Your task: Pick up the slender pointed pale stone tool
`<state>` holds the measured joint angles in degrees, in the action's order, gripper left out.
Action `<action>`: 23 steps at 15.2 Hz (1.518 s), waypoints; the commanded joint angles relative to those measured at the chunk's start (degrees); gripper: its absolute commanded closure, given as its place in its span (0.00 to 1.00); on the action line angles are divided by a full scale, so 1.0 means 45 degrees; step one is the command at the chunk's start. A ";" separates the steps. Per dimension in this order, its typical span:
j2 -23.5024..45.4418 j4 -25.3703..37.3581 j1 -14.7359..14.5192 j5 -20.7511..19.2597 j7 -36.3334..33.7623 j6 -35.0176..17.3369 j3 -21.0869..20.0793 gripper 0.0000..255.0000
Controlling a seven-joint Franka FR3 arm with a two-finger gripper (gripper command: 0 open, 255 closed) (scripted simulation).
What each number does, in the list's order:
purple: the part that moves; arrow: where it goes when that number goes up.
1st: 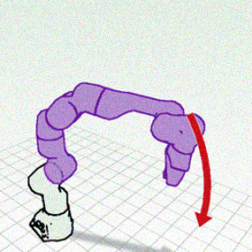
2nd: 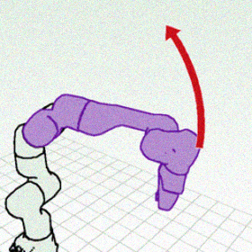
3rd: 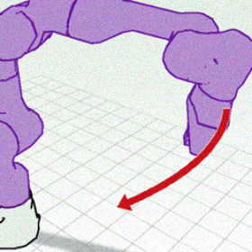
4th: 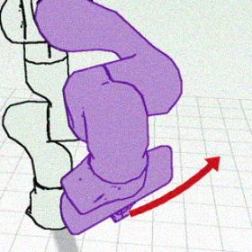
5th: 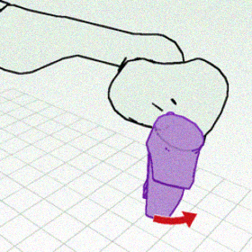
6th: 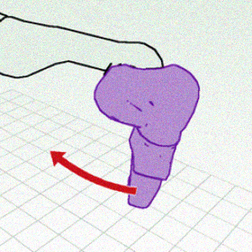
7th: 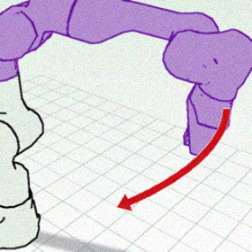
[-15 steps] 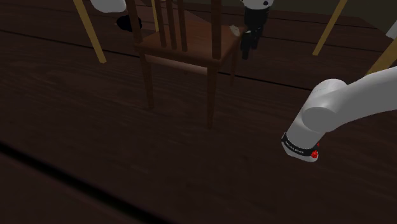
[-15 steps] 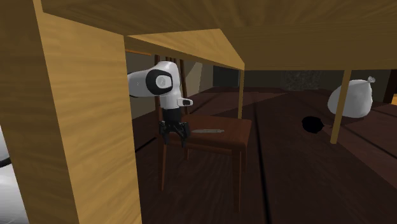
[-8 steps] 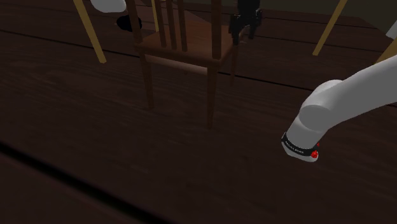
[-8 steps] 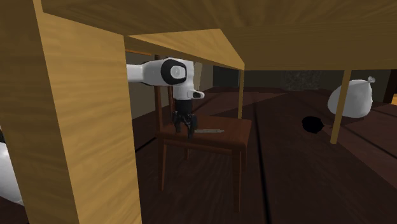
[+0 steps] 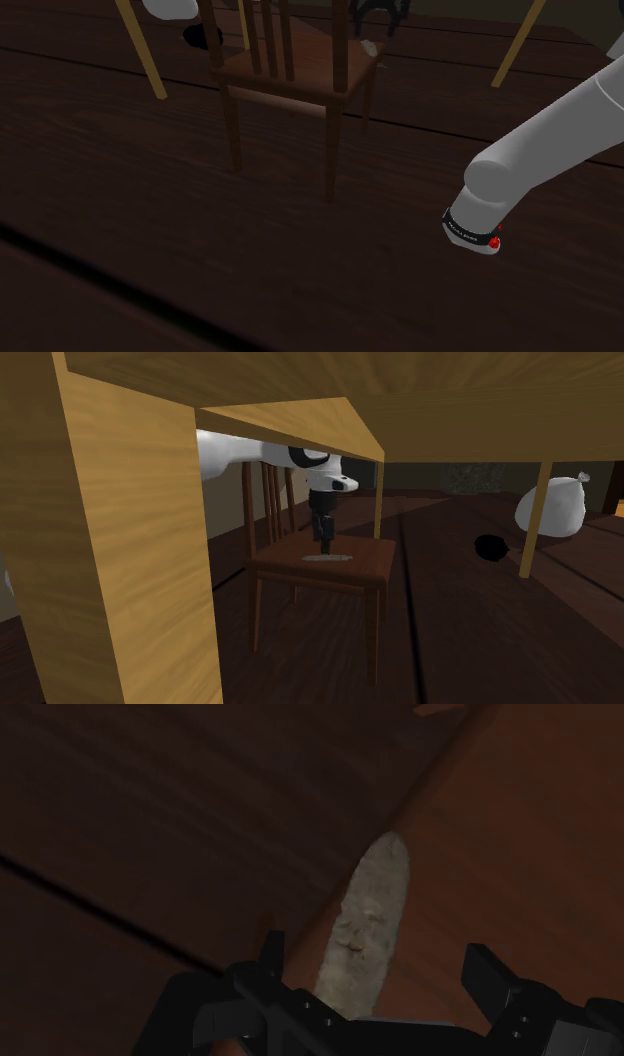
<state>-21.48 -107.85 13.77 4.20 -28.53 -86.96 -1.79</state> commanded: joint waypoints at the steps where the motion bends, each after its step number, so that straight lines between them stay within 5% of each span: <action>1: 0.0113 -0.0111 0.0086 0.0068 -0.0305 -0.0307 0.0019 0.00; 8: -0.0140 -0.1315 0.0083 0.0081 -0.0243 -0.1257 0.0004 0.00; 9: -0.0123 -0.1305 0.0081 0.0082 -0.0249 -0.1264 0.0000 1.00; 23: 0.0083 -0.0240 0.0050 0.0060 -0.0308 -0.0407 0.0044 1.00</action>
<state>-21.37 -110.08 14.05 4.33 -29.81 -89.35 -1.57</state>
